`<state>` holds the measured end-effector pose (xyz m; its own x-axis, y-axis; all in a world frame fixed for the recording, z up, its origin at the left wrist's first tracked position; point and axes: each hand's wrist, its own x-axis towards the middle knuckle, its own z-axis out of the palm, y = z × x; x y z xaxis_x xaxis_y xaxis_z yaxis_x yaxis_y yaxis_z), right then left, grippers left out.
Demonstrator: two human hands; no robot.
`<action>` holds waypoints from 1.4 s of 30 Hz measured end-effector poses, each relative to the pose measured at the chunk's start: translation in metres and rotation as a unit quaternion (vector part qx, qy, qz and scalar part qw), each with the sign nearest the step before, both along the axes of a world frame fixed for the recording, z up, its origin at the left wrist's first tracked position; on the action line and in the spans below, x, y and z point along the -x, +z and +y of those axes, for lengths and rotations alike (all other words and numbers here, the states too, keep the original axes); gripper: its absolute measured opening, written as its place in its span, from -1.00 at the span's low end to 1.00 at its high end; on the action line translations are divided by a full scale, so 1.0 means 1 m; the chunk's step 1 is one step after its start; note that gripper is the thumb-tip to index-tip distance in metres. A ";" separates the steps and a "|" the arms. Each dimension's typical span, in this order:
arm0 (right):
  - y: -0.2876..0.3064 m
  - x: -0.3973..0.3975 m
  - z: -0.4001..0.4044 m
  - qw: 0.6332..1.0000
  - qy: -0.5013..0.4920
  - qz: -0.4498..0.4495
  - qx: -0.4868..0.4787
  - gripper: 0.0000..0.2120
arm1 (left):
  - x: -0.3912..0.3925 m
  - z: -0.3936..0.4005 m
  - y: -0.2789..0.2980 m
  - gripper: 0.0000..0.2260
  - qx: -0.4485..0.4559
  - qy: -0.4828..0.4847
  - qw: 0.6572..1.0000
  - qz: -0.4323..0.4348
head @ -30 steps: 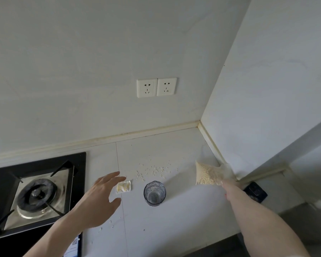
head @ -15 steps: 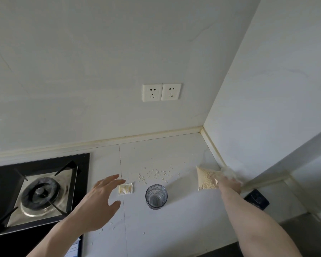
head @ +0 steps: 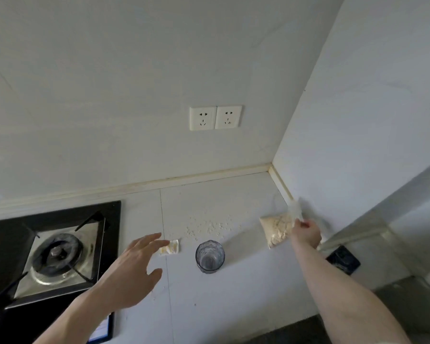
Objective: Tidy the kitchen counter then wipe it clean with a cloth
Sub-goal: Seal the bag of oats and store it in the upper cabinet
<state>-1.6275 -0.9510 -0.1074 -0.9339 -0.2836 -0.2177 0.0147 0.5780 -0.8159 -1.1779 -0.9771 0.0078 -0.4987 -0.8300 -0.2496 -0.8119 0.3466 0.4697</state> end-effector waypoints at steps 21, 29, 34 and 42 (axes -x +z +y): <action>0.181 -0.160 -0.109 0.754 0.624 0.147 0.143 -0.90 | -0.015 -0.043 0.091 -0.34 0.169 0.066 0.981 0.069; 0.227 -0.257 -0.092 0.644 0.743 0.097 0.154 -0.96 | -0.053 -0.067 0.123 -0.46 0.212 0.007 0.977 0.017; 0.230 -0.288 -0.081 0.613 0.772 0.073 0.154 -0.96 | -0.086 -0.056 0.122 -0.83 0.183 -0.012 0.983 0.007; 0.229 -0.329 -0.076 0.563 0.806 0.126 0.132 -0.93 | -0.122 -0.008 0.113 -0.90 0.243 0.125 0.961 0.039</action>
<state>-1.2988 -1.0273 0.1216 0.5917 -0.7982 0.1128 -0.4913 -0.4680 -0.7346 -1.0559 -0.9847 0.1206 -0.2708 -0.9350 0.2288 -0.8670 0.3402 0.3640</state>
